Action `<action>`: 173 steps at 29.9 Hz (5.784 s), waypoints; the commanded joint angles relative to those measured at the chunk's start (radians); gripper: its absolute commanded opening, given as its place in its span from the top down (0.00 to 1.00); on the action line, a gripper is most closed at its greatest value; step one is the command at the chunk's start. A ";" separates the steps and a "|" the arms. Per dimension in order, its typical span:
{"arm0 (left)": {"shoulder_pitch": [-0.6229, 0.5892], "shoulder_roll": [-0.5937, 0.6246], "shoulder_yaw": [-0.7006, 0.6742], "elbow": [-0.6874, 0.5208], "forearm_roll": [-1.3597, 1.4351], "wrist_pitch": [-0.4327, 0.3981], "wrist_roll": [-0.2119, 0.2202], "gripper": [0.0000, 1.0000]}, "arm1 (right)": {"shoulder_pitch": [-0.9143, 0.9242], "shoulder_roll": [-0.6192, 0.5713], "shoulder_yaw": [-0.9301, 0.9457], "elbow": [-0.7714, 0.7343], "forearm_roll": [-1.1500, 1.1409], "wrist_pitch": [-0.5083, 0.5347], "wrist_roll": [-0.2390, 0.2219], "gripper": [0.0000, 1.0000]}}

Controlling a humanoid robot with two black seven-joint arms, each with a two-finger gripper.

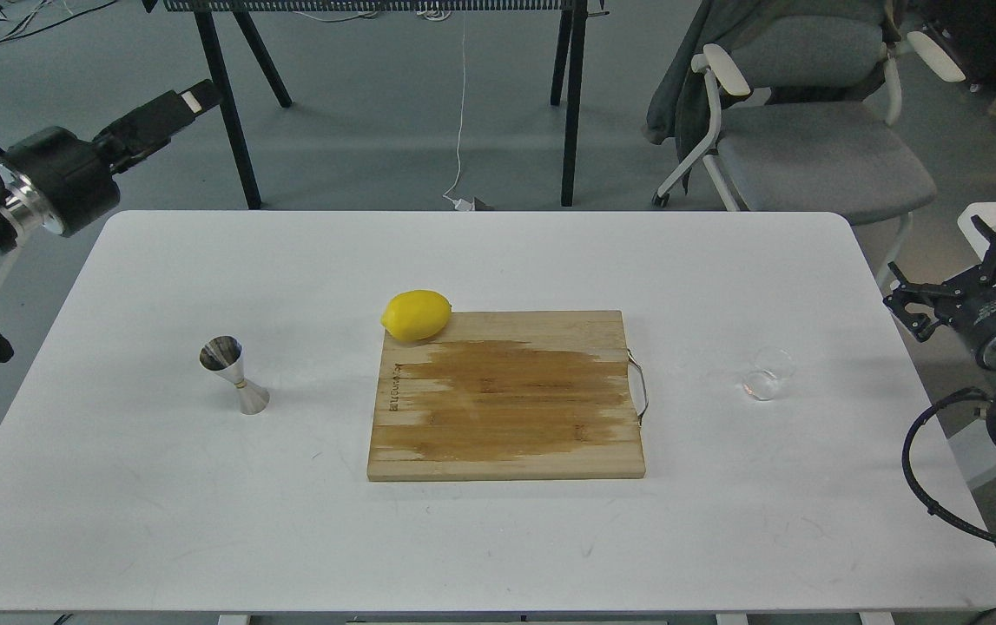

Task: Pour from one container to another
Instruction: 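Move the left gripper toward the metal jigger beside the board, then close the left gripper around the metal jigger, then lift the jigger with the left gripper and carry it over the cutting board, then lower the jigger upright onto the board and open the left gripper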

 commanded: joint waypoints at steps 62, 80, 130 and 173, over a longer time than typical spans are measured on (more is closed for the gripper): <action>0.518 -0.416 -0.181 0.351 0.616 0.478 0.000 0.01 | -0.028 -0.003 0.005 -0.054 0.001 0.000 0.002 0.00; 0.357 -0.546 -0.121 0.565 0.607 0.478 0.000 0.05 | -0.031 -0.004 0.006 -0.054 0.001 0.000 0.002 0.00; 0.011 -0.866 0.156 0.324 0.610 0.478 0.000 0.94 | -0.043 0.002 0.008 -0.066 0.001 0.000 0.002 0.00; 0.047 -0.866 0.319 0.571 0.558 0.478 0.000 0.90 | -0.092 0.019 0.015 -0.068 0.003 0.000 0.002 0.00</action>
